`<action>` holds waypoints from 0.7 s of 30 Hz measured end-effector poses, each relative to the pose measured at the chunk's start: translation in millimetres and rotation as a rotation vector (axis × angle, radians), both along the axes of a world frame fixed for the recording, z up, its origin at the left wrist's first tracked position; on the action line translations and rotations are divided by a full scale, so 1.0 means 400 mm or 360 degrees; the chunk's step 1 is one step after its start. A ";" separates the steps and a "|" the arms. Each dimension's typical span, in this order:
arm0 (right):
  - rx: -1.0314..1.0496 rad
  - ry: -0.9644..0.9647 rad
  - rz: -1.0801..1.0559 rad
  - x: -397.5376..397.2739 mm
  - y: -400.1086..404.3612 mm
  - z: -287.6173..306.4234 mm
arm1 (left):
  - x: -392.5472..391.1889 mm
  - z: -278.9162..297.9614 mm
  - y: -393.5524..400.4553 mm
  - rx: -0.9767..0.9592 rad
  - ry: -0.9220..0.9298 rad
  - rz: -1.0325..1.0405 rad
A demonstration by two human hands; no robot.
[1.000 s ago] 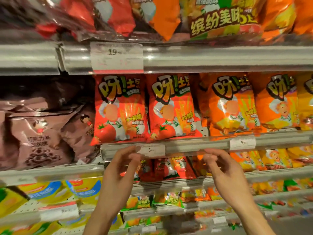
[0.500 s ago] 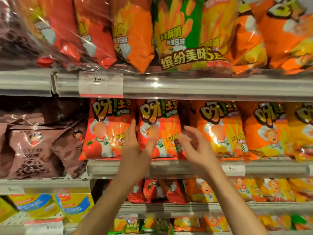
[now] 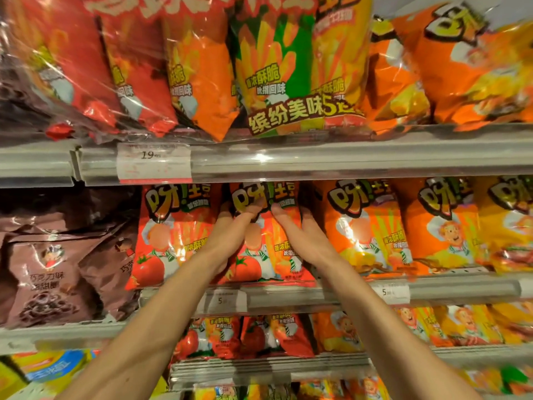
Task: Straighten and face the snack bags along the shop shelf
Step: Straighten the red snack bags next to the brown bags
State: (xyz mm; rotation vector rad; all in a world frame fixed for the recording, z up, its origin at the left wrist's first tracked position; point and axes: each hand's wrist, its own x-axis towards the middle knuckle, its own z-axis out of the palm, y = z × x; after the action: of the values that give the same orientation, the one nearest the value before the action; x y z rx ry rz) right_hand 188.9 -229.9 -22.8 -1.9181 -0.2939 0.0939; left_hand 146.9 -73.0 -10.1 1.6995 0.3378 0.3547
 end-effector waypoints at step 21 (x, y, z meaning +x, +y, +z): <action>0.0113 -0.0141 -0.0286 -0.018 -0.010 -0.041 | 0.024 -0.029 -0.052 0.0093 -0.0113 0.0025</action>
State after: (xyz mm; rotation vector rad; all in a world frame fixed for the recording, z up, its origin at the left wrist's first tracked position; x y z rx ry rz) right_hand 181.7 -233.9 -39.2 -1.8720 -0.1803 -0.1197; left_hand 156.5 -93.9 -21.7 1.7378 0.2906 0.4392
